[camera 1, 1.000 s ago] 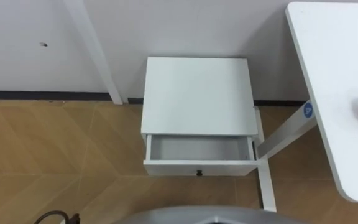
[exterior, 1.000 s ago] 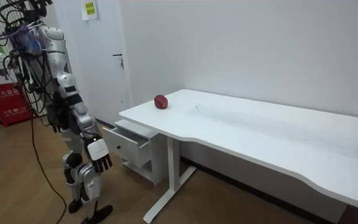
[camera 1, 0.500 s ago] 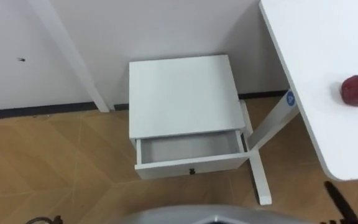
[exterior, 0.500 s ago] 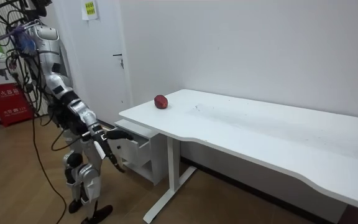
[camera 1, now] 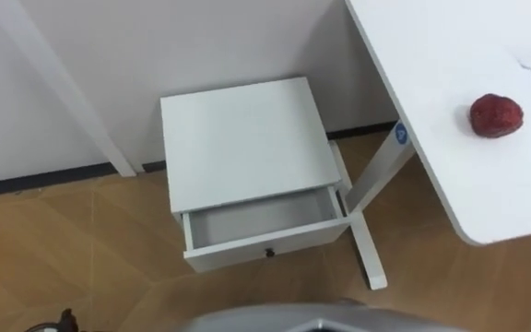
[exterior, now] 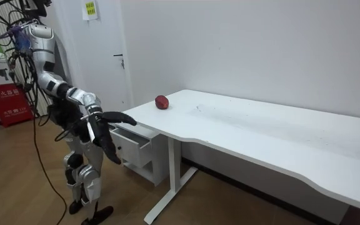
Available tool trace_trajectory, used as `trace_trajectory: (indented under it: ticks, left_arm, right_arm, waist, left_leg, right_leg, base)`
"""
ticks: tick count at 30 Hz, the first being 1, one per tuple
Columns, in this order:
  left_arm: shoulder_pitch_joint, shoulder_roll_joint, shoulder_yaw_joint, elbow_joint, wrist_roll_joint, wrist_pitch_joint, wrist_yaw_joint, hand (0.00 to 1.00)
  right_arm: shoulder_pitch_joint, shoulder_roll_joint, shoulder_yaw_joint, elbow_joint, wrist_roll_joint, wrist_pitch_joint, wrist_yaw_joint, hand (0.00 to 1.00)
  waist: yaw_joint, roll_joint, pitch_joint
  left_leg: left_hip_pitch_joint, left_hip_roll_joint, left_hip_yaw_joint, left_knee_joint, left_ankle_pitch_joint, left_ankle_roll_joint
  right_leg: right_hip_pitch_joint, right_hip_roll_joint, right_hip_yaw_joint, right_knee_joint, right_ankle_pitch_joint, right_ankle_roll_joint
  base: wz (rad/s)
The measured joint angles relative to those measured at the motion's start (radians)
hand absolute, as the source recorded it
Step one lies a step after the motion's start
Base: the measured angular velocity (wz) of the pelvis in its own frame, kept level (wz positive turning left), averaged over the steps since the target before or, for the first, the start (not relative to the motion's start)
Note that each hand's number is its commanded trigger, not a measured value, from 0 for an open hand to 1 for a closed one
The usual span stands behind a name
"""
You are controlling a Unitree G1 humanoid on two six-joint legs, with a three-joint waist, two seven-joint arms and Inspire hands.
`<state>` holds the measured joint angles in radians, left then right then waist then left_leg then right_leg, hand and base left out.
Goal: Put apple and close drawer
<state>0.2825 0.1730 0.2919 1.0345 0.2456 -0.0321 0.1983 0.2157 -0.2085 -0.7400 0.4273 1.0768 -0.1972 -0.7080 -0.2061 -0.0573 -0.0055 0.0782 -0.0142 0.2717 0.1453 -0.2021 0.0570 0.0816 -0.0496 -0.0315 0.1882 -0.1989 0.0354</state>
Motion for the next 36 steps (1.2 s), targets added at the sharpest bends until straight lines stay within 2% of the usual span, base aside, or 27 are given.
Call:
trace_trajectory:
  ticks: [2, 6, 9, 11, 14, 16, 18, 24, 26, 29, 33, 36]
  left_arm:
    - [0.001, 0.0, -0.001, -0.001, 0.002, -0.001, 0.0, 0.0]
    - [0.001, 0.0, -0.001, 0.0, 0.004, -0.006, -0.011, 0.0]
    - [-0.001, 0.0, -0.003, -0.002, 0.008, -0.006, -0.017, 0.0]
    - [0.001, 0.0, -0.01, -0.002, 0.008, -0.008, -0.018, 0.0]
    - [0.001, 0.002, -0.055, -0.002, 0.008, -0.008, -0.018, 0.0]
    - [-0.002, 0.001, -0.08, -0.002, 0.008, -0.012, -0.02, 0.0]
    - [-0.007, 0.001, -0.092, -0.002, 0.008, -0.013, -0.036, 0.0]
    - [-0.008, 0.0, -0.124, -0.003, 0.003, -0.013, -0.041, 0.0]
    - [-0.007, -0.001, -0.132, -0.002, 0.003, -0.013, -0.041, 0.0]
    - [-0.003, 0.001, -0.131, 0.006, 0.007, -0.012, -0.052, 0.0]
    - [0.014, 0.004, -0.13, 0.006, 0.027, -0.007, -0.057, 0.0]
    - [0.021, 0.006, -0.129, 0.006, 0.032, 0.004, -0.06, 0.0]
  right_arm:
    - [0.001, -0.006, 0.0, -0.06, -0.052, -0.014, -0.045, 0.0]
    - [-0.001, -0.008, -0.001, -0.196, -0.271, -0.026, -0.138, 0.0]
    - [-0.001, -0.014, 0.003, -0.306, -0.419, -0.032, -0.18, 0.0]
    - [-0.011, -0.028, 0.016, -0.347, -0.509, -0.033, -0.199, 0.0]
    - [-0.02, -0.04, 0.056, -0.423, -0.655, -0.033, -0.197, 0.0]
    - [-0.025, -0.059, 0.092, -0.451, -0.68, -0.033, -0.182, 0.0]
    - [-0.033, -0.083, 0.127, -0.468, -0.688, -0.033, -0.146, 0.0]
    - [-0.041, -0.138, 0.219, -0.461, -0.685, -0.021, -0.009, 0.0]
    - [-0.045, -0.142, 0.245, -0.437, -0.686, -0.017, 0.041, 0.0]
    - [-0.047, -0.142, 0.273, -0.41, -0.734, 0.019, 0.12, 0.0]
    - [-0.047, -0.142, 0.308, -0.398, -0.735, 0.049, 0.227, 0.0]
    - [-0.051, -0.142, 0.325, -0.375, -0.735, 0.049, 0.28, 0.0]
  waist:
    - [-0.003, 0.002, -0.0009]
    - [0.0, 0.011, -0.0033]
    - [0.02, 0.014, -0.0019]
    - [0.028, 0.014, -0.0006]
    - [0.047, 0.012, 0.0026]
    - [0.056, 0.007, 0.0056]
    - [0.077, 0.004, 0.0091]
    - [0.104, 0.0, 0.0128]
    - [0.112, -0.003, 0.0138]
    - [0.13, -0.007, 0.0156]
    - [0.132, -0.02, 0.021]
    - [0.132, -0.028, 0.0161]
  left_leg:
    - [-0.007, 0.0, -0.002, 0.007, 0.0, 0.0]
    - [-0.035, 0.001, -0.001, 0.015, 0.0, 0.0]
    - [-0.026, 0.001, 0.001, 0.006, 0.001, -0.001]
    - [-0.023, 0.001, 0.0, 0.007, 0.001, -0.001]
    - [-0.025, 0.001, 0.001, 0.008, 0.001, -0.001]
    - [-0.024, 0.001, 0.001, 0.007, 0.001, -0.001]
    - [-0.024, 0.001, 0.001, 0.007, 0.001, -0.001]
    - [-0.024, 0.002, 0.0, 0.006, 0.001, -0.001]
    - [-0.022, 0.002, 0.0, 0.006, 0.001, -0.001]
    - [-0.021, 0.002, -0.001, 0.005, 0.001, -0.002]
    - [-0.017, 0.002, -0.011, 0.007, 0.001, -0.002]
    - [-0.013, 0.002, -0.023, 0.007, 0.001, -0.002]
  right_leg:
    - [-0.007, 0.001, -0.001, -0.001, 0.0, 0.0]
    - [-0.031, 0.0, 0.0, 0.002, 0.002, -0.002]
    - [-0.029, 0.001, 0.0, 0.0, 0.002, -0.002]
    - [-0.029, 0.001, -0.002, 0.001, 0.002, -0.002]
    - [-0.03, 0.001, -0.001, -0.001, 0.002, -0.002]
    - [-0.029, 0.002, 0.0, -0.001, 0.002, -0.002]
    - [-0.029, 0.001, -0.001, -0.002, 0.002, -0.002]
    - [-0.03, 0.002, -0.003, -0.003, 0.002, -0.002]
    - [-0.028, 0.001, -0.003, -0.003, 0.002, -0.002]
    - [-0.027, 0.001, -0.005, -0.003, 0.002, -0.002]
    - [-0.012, 0.0, -0.019, -0.004, 0.002, -0.002]
    - [-0.008, -0.001, -0.036, -0.005, 0.002, -0.002]
  base:
    - [0.0]
    - [0.0]
    - [0.0]
    - [0.0]
    - [0.0]
    - [0.0]
    - [0.0]
    - [0.0]
    - [0.0]
    - [0.0]
    - [0.08]
    - [0.13]
